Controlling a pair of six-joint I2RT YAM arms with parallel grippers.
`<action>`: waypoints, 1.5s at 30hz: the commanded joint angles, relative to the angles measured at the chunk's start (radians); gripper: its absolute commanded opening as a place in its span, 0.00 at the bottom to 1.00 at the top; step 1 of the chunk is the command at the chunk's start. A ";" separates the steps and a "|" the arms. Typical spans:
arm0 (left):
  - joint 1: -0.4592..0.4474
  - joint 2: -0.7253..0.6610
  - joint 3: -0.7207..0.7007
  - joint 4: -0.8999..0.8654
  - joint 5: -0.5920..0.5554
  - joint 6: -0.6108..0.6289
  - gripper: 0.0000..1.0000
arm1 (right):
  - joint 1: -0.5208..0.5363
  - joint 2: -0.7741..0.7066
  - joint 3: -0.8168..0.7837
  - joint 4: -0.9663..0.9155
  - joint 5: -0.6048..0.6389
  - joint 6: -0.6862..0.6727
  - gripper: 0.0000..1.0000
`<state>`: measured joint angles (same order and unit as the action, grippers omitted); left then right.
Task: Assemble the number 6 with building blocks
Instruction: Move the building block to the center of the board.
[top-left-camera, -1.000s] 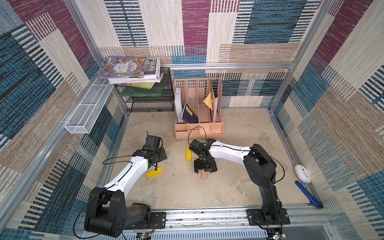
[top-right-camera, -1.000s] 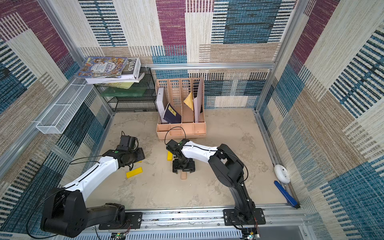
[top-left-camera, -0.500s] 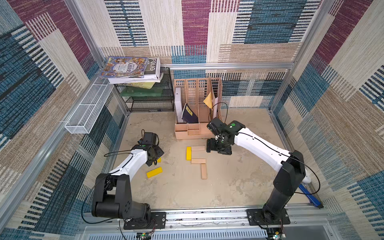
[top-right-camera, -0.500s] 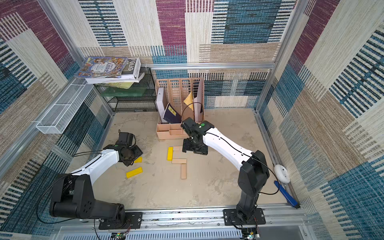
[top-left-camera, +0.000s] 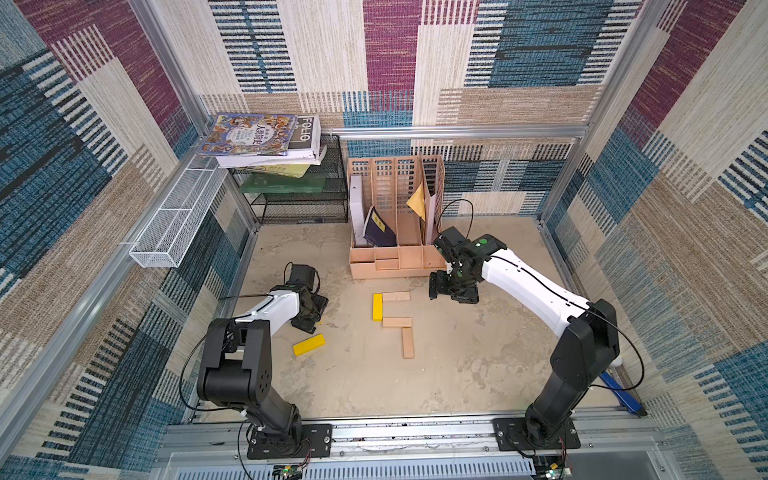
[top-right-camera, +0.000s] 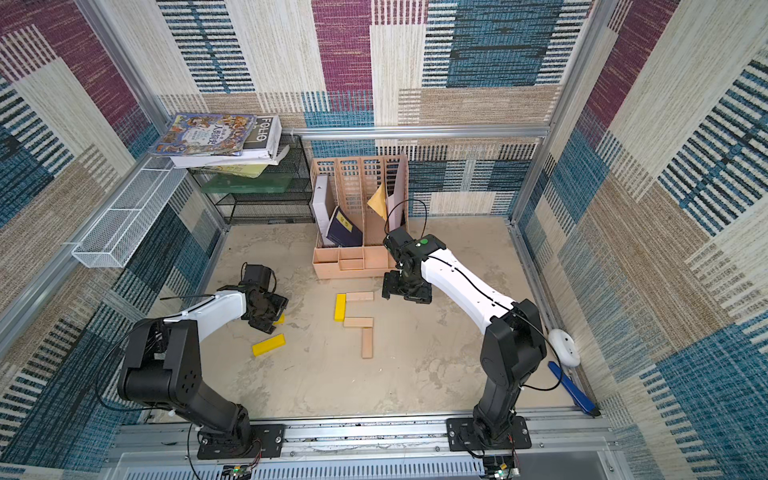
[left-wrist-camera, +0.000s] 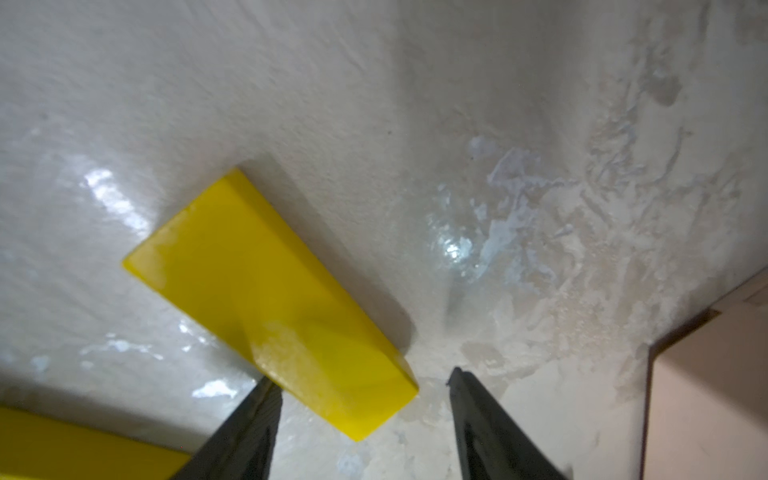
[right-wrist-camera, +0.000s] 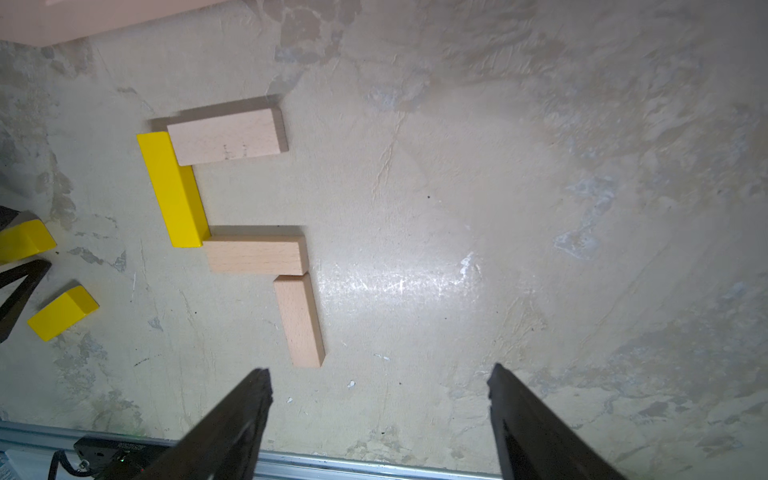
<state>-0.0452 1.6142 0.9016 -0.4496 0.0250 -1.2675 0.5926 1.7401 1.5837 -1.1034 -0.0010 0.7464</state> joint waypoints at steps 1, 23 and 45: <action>0.002 0.005 -0.010 -0.025 -0.021 -0.070 0.68 | -0.007 0.007 -0.003 0.016 -0.022 -0.030 0.85; 0.025 0.092 -0.035 0.040 -0.011 -0.242 0.45 | -0.029 0.096 0.070 0.016 -0.093 -0.098 0.76; 0.039 -0.088 -0.126 -0.304 0.117 0.158 0.21 | -0.040 0.062 0.039 0.040 -0.115 -0.081 0.62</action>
<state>-0.0086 1.5383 0.7990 -0.4229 0.1352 -1.1923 0.5522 1.8141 1.6230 -1.0710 -0.1101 0.6632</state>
